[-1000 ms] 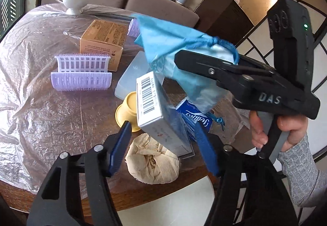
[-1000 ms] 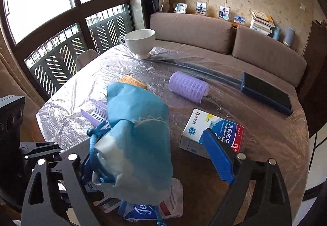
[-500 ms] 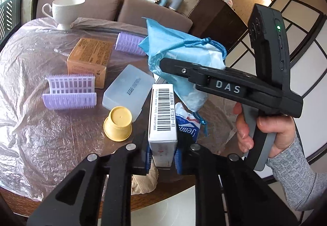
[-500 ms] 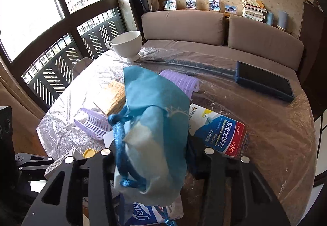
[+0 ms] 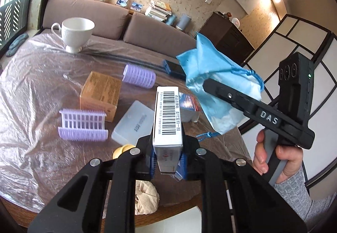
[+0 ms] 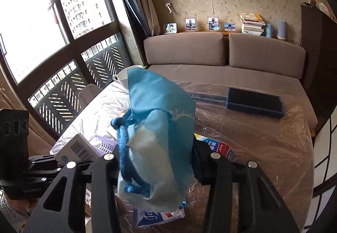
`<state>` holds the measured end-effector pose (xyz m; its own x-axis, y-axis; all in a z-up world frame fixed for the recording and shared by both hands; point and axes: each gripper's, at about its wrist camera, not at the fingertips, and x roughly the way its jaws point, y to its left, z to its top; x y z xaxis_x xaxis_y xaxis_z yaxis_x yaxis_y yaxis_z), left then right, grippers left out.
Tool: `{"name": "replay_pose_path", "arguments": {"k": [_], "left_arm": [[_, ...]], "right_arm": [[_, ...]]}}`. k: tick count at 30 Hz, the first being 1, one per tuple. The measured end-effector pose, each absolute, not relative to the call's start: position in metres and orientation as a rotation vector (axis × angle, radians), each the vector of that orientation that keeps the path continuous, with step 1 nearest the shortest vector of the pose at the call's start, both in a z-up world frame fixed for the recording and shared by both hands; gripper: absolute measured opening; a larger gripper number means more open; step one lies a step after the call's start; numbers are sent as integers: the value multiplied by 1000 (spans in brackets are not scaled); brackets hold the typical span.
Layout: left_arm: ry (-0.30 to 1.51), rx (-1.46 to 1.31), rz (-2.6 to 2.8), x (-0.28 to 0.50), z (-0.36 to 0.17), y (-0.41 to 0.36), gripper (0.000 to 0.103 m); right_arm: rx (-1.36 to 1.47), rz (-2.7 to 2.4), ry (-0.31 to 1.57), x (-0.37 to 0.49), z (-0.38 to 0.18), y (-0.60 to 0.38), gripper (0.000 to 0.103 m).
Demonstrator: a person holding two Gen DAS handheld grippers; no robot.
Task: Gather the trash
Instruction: 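Carry the box with the left tool while the right tool carries the bag over the white bin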
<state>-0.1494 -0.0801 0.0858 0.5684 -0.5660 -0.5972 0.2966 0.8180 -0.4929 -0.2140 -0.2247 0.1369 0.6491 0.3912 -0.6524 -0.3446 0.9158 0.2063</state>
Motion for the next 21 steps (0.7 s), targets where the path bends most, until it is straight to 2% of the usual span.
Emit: {"name": "replay_pose_path", "arguments": {"k": [21], "left_arm": [[823, -216, -353, -218, 93, -107, 20]], "right_arm": [[88, 416, 772, -327, 141, -239, 45]]}}
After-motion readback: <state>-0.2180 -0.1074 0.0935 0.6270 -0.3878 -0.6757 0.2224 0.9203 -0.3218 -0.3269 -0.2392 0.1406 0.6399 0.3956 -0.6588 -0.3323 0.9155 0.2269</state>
